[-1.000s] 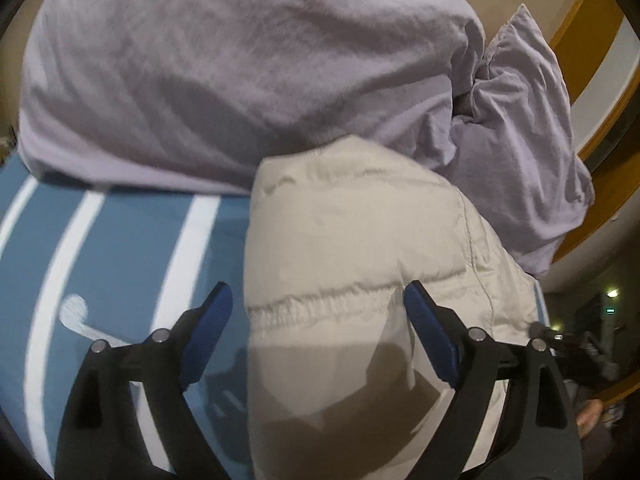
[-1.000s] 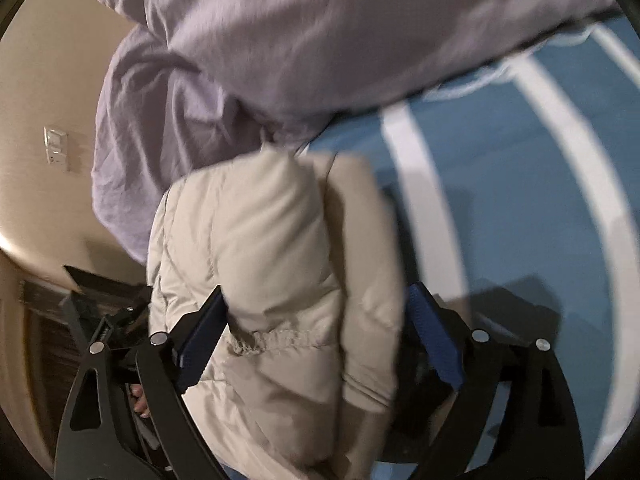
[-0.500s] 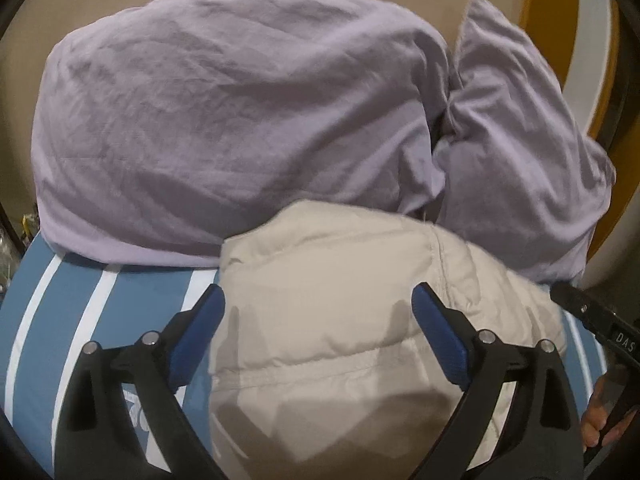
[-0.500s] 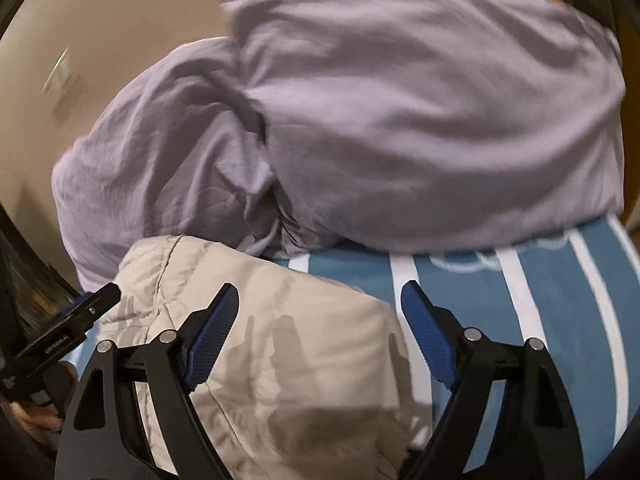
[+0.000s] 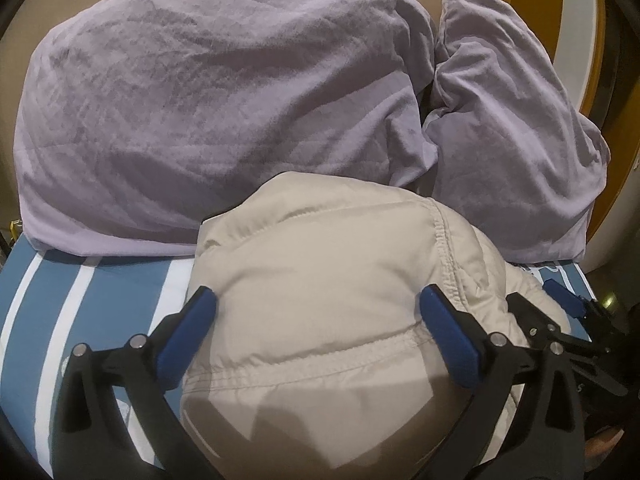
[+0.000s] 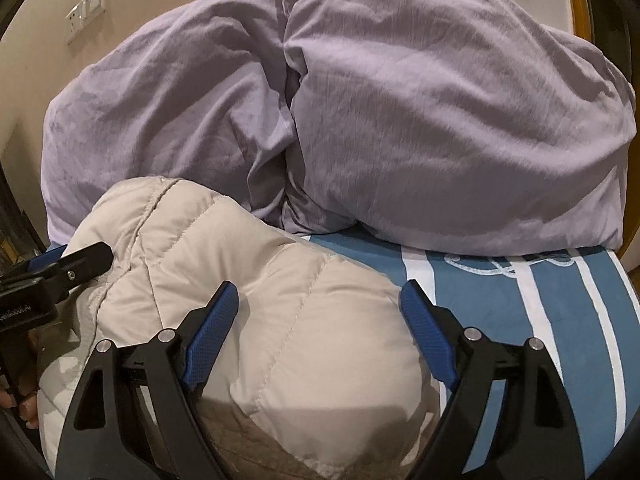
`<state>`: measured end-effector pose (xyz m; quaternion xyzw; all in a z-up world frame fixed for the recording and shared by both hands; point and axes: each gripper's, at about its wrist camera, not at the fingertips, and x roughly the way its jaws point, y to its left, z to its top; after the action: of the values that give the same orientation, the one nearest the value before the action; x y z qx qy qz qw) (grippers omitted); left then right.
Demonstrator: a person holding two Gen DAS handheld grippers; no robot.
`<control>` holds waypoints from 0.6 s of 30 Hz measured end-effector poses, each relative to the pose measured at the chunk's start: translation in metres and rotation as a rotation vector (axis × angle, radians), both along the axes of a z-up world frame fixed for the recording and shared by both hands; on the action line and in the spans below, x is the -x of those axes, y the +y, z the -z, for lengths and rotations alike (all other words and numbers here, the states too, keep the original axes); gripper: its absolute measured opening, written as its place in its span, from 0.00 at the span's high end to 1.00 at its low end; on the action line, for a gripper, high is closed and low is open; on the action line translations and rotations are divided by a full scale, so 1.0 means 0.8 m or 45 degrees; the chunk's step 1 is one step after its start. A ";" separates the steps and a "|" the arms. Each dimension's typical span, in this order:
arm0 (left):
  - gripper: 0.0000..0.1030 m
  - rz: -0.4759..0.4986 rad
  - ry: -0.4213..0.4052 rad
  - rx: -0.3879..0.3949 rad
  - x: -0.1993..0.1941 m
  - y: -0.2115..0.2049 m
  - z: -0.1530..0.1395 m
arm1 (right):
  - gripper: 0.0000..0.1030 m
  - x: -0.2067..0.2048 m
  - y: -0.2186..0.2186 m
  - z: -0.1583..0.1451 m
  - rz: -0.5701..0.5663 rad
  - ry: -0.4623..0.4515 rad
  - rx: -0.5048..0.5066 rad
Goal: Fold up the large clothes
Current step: 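Lower the bundle onto the sheet by the pillows and open both grippers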
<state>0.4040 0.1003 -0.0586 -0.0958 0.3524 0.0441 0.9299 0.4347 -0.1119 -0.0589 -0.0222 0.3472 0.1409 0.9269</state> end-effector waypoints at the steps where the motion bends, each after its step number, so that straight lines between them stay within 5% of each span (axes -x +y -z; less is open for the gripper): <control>1: 0.02 0.001 0.000 0.005 -0.001 0.001 0.002 | 0.17 -0.001 0.002 0.001 0.004 0.001 0.000; 13: 0.02 -0.011 0.010 -0.012 0.004 0.001 0.004 | 0.14 0.002 0.001 -0.003 0.030 0.035 0.057; 18: 0.02 -0.028 0.054 0.105 0.041 0.014 -0.008 | 0.04 0.039 -0.012 -0.027 0.061 0.063 0.053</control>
<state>0.3709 0.1112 -0.0518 -0.1369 0.3726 0.0416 0.9169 0.4034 -0.1219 -0.0375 -0.0299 0.3731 0.1120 0.9205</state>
